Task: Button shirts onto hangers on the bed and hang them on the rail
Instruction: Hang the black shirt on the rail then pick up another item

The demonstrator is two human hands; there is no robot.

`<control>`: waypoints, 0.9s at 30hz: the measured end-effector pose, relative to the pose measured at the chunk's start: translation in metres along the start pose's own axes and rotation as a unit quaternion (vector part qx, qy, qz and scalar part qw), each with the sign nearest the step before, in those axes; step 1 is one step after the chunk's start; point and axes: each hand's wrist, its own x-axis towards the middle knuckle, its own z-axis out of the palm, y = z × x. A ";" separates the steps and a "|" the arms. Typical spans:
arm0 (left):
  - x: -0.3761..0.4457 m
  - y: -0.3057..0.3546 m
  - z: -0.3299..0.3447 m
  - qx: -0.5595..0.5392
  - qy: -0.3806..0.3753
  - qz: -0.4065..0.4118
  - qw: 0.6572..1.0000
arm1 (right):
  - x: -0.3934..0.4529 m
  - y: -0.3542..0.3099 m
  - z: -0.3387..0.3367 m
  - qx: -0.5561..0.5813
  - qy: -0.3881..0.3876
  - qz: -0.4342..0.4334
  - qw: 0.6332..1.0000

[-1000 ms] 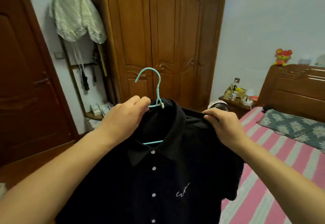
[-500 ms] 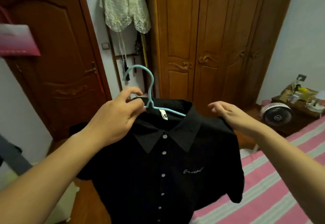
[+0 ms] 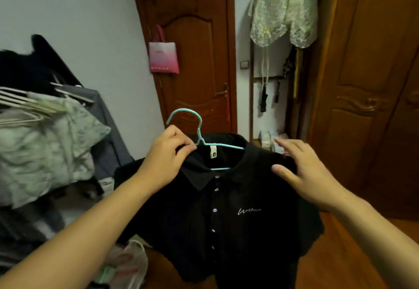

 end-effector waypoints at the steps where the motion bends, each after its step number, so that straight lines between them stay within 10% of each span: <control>1: -0.001 -0.001 -0.004 0.007 0.012 -0.002 1.000 | 0.019 -0.006 0.007 -0.009 -0.063 -0.012 0.998; 5: 0.003 -0.035 -0.038 0.040 0.092 -0.057 0.993 | 0.076 -0.029 0.040 -0.071 -0.149 -0.082 0.983; 12: -0.024 -0.125 -0.116 0.153 0.093 -0.288 0.941 | 0.129 -0.123 0.119 0.138 -0.109 -0.082 0.981; 22: -0.129 -0.139 -0.321 0.598 0.031 -0.326 0.731 | 0.200 -0.276 0.181 0.094 -0.082 -0.136 0.983; 27: -0.161 -0.146 -0.378 0.536 0.085 -0.426 0.723 | 0.269 -0.393 0.185 0.136 -0.017 -0.207 0.969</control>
